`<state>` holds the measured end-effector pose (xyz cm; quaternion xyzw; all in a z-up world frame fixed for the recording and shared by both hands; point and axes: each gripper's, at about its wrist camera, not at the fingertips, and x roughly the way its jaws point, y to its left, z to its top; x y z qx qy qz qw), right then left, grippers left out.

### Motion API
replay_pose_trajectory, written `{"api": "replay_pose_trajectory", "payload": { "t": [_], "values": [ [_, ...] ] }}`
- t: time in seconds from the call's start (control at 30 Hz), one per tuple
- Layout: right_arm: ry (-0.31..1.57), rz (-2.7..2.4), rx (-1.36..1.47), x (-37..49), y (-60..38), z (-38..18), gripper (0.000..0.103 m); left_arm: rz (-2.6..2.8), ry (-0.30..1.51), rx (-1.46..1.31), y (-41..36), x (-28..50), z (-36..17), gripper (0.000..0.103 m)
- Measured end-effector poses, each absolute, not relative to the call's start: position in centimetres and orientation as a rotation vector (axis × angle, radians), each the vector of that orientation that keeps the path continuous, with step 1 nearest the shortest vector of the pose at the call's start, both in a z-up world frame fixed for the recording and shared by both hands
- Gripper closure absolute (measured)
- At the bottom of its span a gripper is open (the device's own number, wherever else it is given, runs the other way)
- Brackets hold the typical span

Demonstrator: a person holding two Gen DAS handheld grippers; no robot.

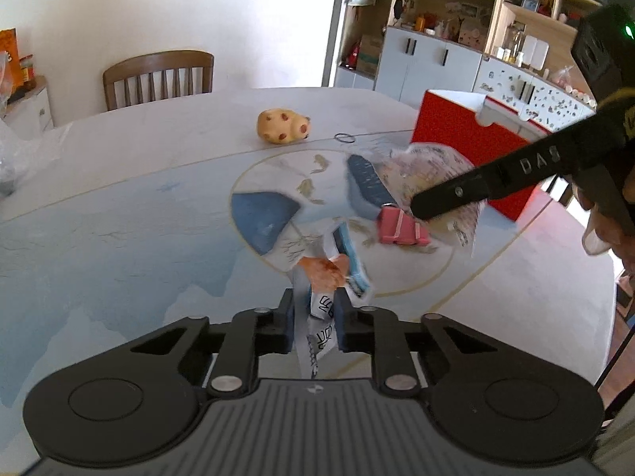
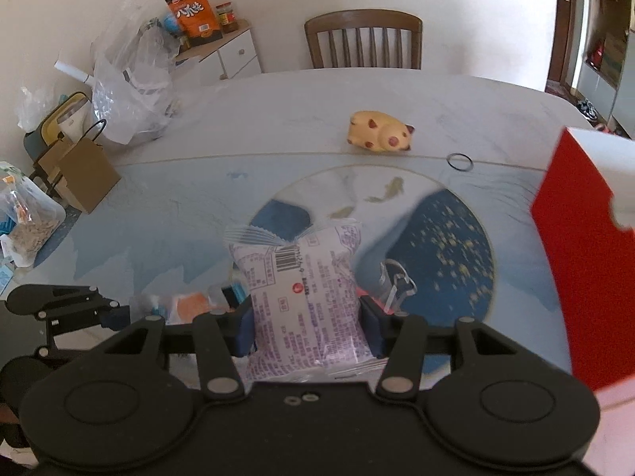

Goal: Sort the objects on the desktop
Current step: 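Grasp the purple-white bag with the right gripper while the left grasps the snack packet, then carry the snack packet and purple-white bag over the red box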

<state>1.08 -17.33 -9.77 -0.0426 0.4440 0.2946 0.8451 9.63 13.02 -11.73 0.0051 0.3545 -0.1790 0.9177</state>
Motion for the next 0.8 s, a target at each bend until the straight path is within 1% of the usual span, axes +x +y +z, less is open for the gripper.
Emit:
{"api": "replay_pose_trajectory", "payload": {
  "t": [0.33,0.8],
  "values": [
    [0.961,0.608,-0.054,-1.2,-21.6,-8.7,0.051,-0.392,0.705,-0.038,11.4,8.8,-9.5,0.089],
    [0.955,0.601,-0.033,-1.8,-27.4,-7.0,0.052,-0.428,0.663,-0.044,6.6,9.4,-6.6,0.089]
  ]
}}
